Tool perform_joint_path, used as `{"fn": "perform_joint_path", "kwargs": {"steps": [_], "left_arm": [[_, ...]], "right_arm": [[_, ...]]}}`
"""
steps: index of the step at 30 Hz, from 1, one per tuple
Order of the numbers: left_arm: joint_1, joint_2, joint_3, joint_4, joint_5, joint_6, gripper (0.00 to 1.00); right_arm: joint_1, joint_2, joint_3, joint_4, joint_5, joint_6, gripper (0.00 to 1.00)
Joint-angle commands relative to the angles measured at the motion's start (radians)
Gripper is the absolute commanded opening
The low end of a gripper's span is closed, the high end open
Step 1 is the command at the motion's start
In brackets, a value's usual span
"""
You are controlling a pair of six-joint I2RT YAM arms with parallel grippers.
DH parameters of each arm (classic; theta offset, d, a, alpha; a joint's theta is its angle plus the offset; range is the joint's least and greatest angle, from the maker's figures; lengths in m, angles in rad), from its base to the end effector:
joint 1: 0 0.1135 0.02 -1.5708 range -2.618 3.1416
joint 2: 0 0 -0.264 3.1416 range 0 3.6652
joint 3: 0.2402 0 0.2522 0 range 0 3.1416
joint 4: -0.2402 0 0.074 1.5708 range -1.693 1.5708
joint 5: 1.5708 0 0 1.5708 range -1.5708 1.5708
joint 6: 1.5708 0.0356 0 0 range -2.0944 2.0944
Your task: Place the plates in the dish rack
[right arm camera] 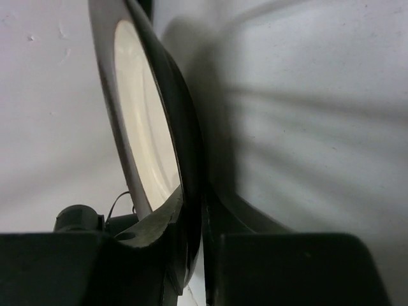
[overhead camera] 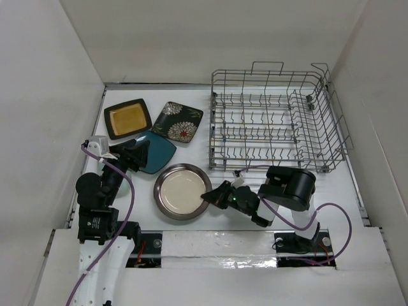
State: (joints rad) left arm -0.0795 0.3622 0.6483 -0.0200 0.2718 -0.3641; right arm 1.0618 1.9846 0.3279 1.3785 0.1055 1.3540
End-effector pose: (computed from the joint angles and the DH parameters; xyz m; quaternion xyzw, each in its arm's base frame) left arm 0.0946 -0.0171 0.3622 0.0213 0.6106 -0.2534 0.7500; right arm 0.1349 0.2340 0.0760 0.1475 0.7841 0.5473 0.2528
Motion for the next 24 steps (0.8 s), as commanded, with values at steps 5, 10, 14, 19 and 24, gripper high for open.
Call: {"fn": "perform_joint_path", "kwargs": {"steps": [5,10,14,19,24], "left_arm": [[-0.006,-0.009,0.002,0.046,0.007,0.005,0.51],[-0.006,-0.011,0.002,0.046,0.006,0.004,0.51],[-0.006,-0.017,0.004,0.045,-0.005,0.007,0.51],[-0.006,-0.025,0.008,0.032,-0.037,0.008,0.51],[-0.006,-0.040,0.008,0.022,-0.072,0.008,0.51]], "right_arm": [[0.007,-0.021,-0.092,0.111,-0.009,0.039,0.03],[0.066,-0.177,-0.102,0.035,-0.023,-0.006,0.00],[0.116,-0.415,-0.038,-0.270,-0.009,-0.113,0.00],[0.171,-0.748,0.083,-0.668,0.085,-0.317,0.00],[0.171,-1.070,0.231,-1.039,0.242,-0.491,0.00]]}}
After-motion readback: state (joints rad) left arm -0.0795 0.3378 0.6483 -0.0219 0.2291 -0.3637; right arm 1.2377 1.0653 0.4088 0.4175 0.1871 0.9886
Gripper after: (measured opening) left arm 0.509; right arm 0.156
